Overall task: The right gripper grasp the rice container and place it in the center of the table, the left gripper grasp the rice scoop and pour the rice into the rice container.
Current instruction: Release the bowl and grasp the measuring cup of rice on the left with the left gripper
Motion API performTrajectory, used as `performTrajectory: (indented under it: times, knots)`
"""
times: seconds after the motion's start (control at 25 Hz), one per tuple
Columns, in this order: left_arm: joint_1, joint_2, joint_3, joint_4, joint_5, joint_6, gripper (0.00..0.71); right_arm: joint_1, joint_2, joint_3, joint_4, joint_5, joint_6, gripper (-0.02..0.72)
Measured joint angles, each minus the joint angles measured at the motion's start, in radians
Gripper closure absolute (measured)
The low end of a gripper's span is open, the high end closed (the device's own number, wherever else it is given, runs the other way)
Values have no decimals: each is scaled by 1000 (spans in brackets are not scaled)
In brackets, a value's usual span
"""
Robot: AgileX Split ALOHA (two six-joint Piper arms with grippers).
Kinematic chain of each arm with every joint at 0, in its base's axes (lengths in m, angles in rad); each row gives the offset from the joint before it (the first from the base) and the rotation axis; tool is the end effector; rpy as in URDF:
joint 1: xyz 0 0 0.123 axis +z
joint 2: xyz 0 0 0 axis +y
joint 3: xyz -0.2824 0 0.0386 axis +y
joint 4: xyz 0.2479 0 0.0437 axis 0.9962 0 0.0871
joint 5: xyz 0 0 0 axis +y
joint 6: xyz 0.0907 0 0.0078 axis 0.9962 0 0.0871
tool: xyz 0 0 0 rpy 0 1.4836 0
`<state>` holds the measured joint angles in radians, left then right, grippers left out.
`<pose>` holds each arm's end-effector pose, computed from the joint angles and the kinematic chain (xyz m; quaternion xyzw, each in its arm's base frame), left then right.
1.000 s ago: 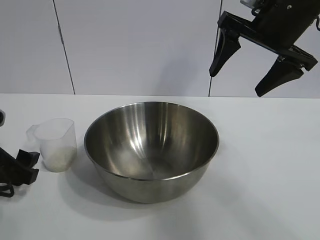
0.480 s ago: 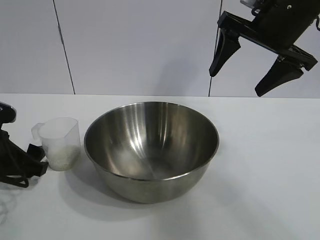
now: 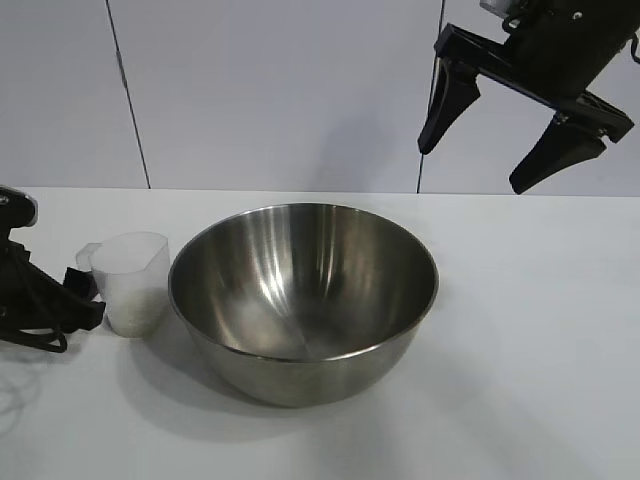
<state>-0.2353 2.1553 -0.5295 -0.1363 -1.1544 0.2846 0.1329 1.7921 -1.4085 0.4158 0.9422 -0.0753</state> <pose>0.2959 -0.0593 0.0530 0.1569 0.8142 0.0500 0.5567 0.3700 0.0795 0.2577 -0.0087 0.9693 0.1893 0.1564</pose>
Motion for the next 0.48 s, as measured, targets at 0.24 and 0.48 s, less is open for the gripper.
performTrajectory:
  times: [0.24,0.48]
  knots:
    - [0,-11,0,13,3,-35,140,0,0,0,0,-13,0,63]
    - [0,-43,-8,24,2,-52,141,0,0,0,0,-21,0,63]
